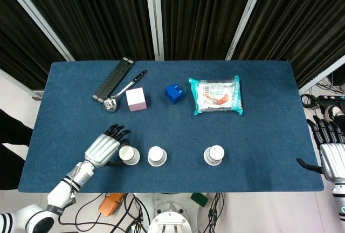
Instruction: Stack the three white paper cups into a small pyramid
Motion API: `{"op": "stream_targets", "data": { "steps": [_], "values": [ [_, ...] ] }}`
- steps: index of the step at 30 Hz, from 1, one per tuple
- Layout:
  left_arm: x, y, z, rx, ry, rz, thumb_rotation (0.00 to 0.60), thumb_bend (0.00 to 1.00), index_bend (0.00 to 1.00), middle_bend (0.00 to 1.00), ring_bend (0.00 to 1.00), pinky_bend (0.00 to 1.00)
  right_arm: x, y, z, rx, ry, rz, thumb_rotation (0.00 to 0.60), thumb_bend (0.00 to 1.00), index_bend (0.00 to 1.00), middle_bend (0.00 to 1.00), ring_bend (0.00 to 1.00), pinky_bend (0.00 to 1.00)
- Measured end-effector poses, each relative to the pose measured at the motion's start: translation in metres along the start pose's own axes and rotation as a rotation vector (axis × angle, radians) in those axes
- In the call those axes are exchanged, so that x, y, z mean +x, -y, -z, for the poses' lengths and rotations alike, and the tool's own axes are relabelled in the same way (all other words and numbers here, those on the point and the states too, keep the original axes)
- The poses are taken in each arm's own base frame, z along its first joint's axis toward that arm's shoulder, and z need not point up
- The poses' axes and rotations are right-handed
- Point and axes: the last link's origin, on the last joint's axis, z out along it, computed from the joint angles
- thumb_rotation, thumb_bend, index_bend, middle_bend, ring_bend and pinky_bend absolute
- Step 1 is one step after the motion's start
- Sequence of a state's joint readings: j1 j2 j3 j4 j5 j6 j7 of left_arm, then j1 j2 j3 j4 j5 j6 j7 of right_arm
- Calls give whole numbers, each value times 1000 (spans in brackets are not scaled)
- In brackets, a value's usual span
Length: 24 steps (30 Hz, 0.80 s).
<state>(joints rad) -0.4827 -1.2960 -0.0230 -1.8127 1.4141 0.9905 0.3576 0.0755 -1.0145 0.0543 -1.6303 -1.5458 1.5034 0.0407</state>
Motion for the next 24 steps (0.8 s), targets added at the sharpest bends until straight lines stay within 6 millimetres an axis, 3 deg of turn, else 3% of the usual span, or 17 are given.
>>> {"op": "stream_targets", "data": {
  "steps": [16,24],
  "values": [
    [1,-21,-18,-34,5,-19,600,307,428,121,52,0,0,-5,3,-11,-4,-7,600,117,0,0,0,0],
    [-1,-25,-21,-32,19,-24,600,237,343,121,52,0,-1,-8,5,-16,-3,-9,600,116,0,0,0,0]
  ]
}}
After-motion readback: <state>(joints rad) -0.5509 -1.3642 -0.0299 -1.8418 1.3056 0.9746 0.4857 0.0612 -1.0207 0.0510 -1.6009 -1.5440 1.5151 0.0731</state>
